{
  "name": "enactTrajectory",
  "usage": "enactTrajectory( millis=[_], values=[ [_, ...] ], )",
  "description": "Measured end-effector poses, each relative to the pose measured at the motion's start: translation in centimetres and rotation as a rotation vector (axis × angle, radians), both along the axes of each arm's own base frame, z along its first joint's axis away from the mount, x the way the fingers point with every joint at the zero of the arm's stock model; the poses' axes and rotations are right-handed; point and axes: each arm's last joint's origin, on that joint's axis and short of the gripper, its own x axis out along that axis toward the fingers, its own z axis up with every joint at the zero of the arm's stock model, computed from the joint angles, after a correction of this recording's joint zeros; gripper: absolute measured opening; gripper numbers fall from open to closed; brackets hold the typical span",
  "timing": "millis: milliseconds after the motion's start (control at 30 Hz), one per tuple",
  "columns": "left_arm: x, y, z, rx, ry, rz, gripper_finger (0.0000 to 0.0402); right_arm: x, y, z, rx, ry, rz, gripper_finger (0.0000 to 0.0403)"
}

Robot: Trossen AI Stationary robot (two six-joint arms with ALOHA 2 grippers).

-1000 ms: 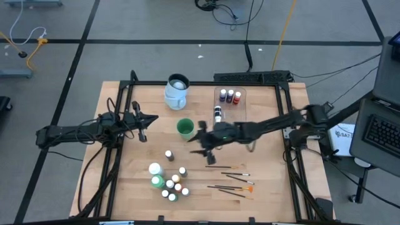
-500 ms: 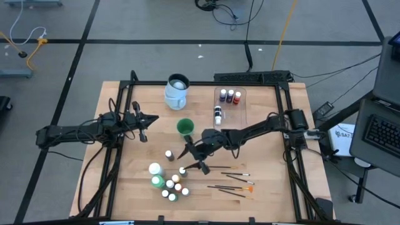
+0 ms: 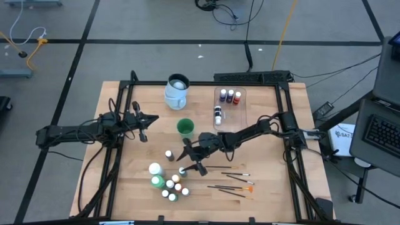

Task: Pick & Place Paint Supplies
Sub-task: Put the top green paint bottle into the transparent bin

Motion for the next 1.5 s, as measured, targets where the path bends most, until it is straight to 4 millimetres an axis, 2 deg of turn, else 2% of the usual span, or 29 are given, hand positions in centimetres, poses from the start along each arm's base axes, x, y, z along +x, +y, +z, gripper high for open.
enactTrajectory(
  millis=[433, 600, 1067, 1233, 1500],
  values=[
    [0.0, 0.1, -0.1, 0.003, 0.007, 0.025, 0.0024, -0.2, 0.1, -0.7, 0.022, 0.076, 0.025, 0.0231],
    [0.0, 0.1, -0.1, 0.003, 0.008, 0.025, 0.0024, 0.1, 0.1, -2.5, 0.021, 0.097, 0.027, 0.0231],
    [0.0, 0.1, -0.1, 0.003, 0.009, 0.026, 0.0024, 0.2, 0.3, -2.3, 0.018, 0.052, 0.057, 0.023],
    [0.0, 0.1, -0.1, 0.007, 0.01, 0.026, 0.0024, 0.1, 0.6, -2.2, 0.018, 0.049, 0.069, 0.0208],
    [0.0, 0.1, -0.1, 0.008, 0.01, 0.026, 0.0024, 0.1, 0.6, -2.2, 0.011, 0.045, 0.068, 0.0146]
  ],
)
